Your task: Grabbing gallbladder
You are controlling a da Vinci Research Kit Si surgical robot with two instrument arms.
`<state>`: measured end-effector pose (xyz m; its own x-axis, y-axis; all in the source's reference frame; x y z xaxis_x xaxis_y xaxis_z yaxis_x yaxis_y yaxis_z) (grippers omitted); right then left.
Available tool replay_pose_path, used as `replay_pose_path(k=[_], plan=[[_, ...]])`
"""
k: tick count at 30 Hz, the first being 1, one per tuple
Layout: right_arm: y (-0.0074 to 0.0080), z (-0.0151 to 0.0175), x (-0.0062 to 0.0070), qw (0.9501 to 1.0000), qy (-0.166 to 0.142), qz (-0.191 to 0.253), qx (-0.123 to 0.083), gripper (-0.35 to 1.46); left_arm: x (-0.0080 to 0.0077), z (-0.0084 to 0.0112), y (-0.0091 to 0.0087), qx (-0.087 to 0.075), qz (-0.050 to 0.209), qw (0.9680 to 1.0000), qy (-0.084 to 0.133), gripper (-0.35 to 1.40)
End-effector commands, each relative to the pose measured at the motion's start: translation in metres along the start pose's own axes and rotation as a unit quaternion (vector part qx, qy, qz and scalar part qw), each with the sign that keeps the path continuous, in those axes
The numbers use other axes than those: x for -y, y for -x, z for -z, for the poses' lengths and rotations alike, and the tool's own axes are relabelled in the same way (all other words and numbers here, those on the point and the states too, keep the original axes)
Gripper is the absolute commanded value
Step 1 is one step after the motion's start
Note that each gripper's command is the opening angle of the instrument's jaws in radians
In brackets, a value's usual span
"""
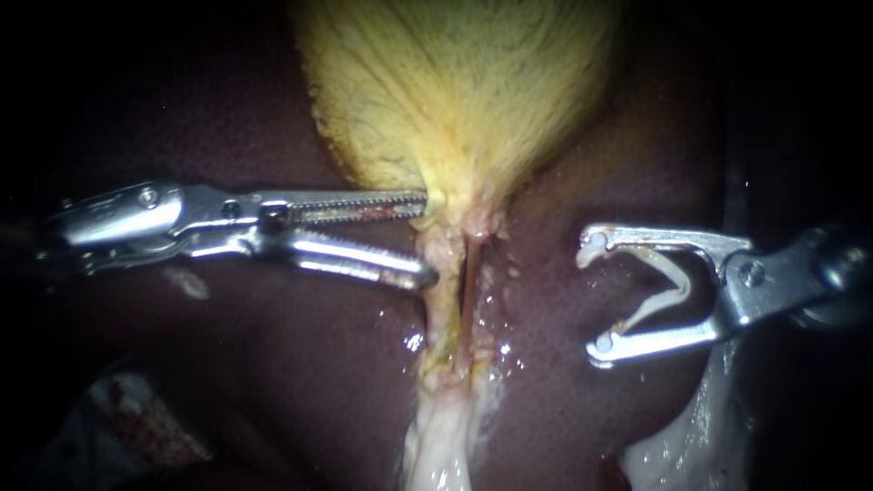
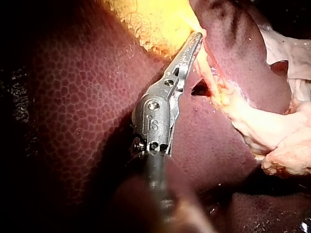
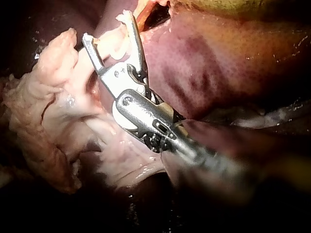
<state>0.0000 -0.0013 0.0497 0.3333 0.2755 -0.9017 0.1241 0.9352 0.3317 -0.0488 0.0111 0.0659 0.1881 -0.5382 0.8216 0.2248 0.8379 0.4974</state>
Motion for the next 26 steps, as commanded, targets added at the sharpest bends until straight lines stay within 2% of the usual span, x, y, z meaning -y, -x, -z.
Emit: replay_pose_path(k=[1, 10, 26], plan=[[0.0, 0.0, 0.0, 1.0, 0.0, 0.0, 0.0, 0.59, -0.0001, 0.0, 0.0, -0.002, 0.001, 1.0, -0.001, -0.35], [0.0, 0.0, 0.0, 1.0, 0.0, 0.0, 0.0, 0.59, -0.0014, -0.0001, -0.0006, -0.012, 0.007, 0.9999, 0.003, -0.35], [0.0, 0.0, 0.0, 1.0, 0.0, 0.0, 0.0, 0.59, -0.0012, 0.0003, -0.0006, -0.012, 0.007, 0.9999, 0.003, -0.35]])
